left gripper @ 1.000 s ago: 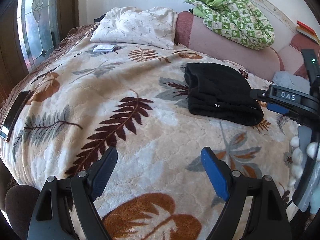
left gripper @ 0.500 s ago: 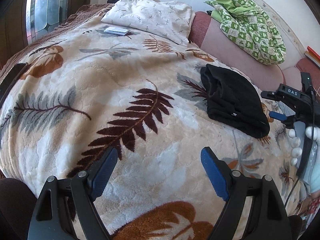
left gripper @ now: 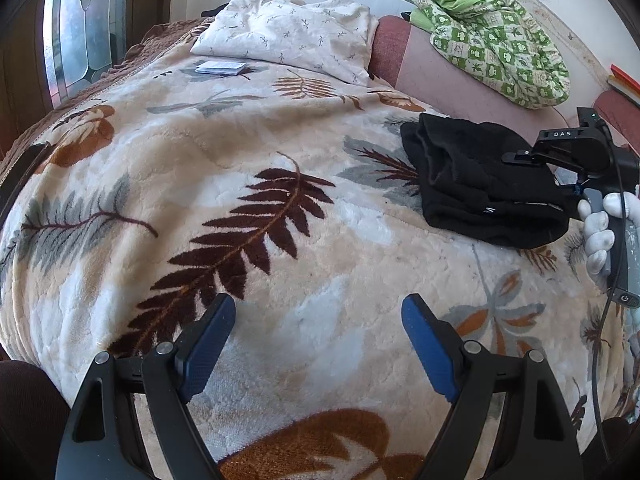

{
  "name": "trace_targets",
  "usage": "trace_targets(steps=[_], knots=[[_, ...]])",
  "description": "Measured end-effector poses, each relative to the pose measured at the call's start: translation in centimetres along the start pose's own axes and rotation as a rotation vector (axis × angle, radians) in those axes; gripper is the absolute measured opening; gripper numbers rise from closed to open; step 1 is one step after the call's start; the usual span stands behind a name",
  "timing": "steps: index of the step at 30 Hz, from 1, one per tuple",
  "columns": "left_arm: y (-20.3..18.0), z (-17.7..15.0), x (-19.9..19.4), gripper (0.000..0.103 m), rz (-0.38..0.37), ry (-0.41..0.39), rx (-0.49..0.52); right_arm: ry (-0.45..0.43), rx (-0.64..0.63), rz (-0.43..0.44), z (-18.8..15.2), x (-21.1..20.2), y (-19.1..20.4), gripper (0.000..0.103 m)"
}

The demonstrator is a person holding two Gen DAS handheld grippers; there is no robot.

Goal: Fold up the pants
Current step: 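Grasp the folded black pants edges with the right tool, then lower the pants back onto the blanket and open the right tool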

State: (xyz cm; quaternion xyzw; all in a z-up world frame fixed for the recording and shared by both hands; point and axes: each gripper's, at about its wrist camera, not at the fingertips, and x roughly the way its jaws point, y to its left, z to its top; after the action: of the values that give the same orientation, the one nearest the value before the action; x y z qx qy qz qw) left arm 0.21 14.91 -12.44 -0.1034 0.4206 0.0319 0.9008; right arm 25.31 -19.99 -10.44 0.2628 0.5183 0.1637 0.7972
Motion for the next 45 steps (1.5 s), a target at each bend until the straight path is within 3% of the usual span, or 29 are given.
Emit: trace_targets(steps=[3, 5, 7, 12, 16, 18, 20, 23, 28, 31, 33, 36, 39, 42, 43, 45], knots=[[-0.6, 0.0, 0.0, 0.085, -0.008, 0.008, 0.016, -0.059, -0.010, -0.099, 0.7, -1.8, -1.2, 0.035], [-0.9, 0.4, -0.2, 0.085, -0.032, 0.026, 0.014, -0.069, 0.005, -0.170, 0.9, -2.2, -2.9, 0.043], [-1.2, 1.2, -0.8, 0.085, -0.071, 0.013, 0.004, -0.038, 0.023, -0.174, 1.0, -2.3, -4.2, 0.054], [-4.2, 4.9, -2.0, 0.085, -0.092, -0.057, 0.101, -0.217, -0.074, -0.290, 0.1, -7.5, -3.1, 0.057], [-7.4, 9.3, 0.1, 0.085, -0.179, -0.024, 0.112, -0.235, -0.152, -0.213, -2.6, -10.1, -2.0, 0.053], [-9.2, 11.5, 2.0, 0.085, -0.189, -0.009, 0.114, -0.215, -0.165, -0.171, -4.4, -10.0, -1.9, 0.044], [-10.6, 13.3, 4.0, 0.085, -0.196, 0.007, 0.120, -0.181, -0.171, -0.151, -6.1, -9.1, -2.2, 0.043], [-11.9, 15.3, 7.1, 0.085, -0.210, 0.066, 0.094, -0.158, -0.218, -0.207, -7.9, -7.5, -2.7, 0.043], [-13.8, 17.9, 11.8, 0.085, -0.252, 0.177, 0.068, -0.166, -0.240, -0.200, -8.7, -6.8, -3.3, 0.045], [-14.2, 18.3, 14.8, 0.085, -0.235, 0.268, 0.037, -0.154, -0.305, -0.214, -9.3, -6.4, -2.8, 0.057], [-13.8, 18.2, 14.8, 0.085, -0.234, 0.290, 0.021, -0.167, -0.357, -0.251, -9.6, -6.8, -2.0, 0.057], [-13.0, 17.7, 11.9, 0.085, -0.232, 0.230, 0.037, -0.278, -0.369, -0.270, -10.4, -9.7, -1.6, 0.057], [-11.8, 16.4, 5.7, 0.085, -0.183, 0.048, 0.115, -0.433, -0.368, -0.332, -11.9, -13.1, -1.6, 0.059], [-11.0, 13.7, -1.7, 0.085, -0.072, -0.197, 0.194, -0.598, -0.354, -0.385, -14.3, -15.9, -1.5, 0.088], [-10.8, 12.9, -3.6, 0.086, -0.050, -0.258, 0.200, -0.629, -0.339, -0.392, -14.9, -16.4, -1.6, 0.091], [-9.9, 10.6, -7.7, 0.101, -0.045, -0.368, 0.179, -0.622, -0.313, -0.380, -15.2, -16.7, -1.6, 0.091]])
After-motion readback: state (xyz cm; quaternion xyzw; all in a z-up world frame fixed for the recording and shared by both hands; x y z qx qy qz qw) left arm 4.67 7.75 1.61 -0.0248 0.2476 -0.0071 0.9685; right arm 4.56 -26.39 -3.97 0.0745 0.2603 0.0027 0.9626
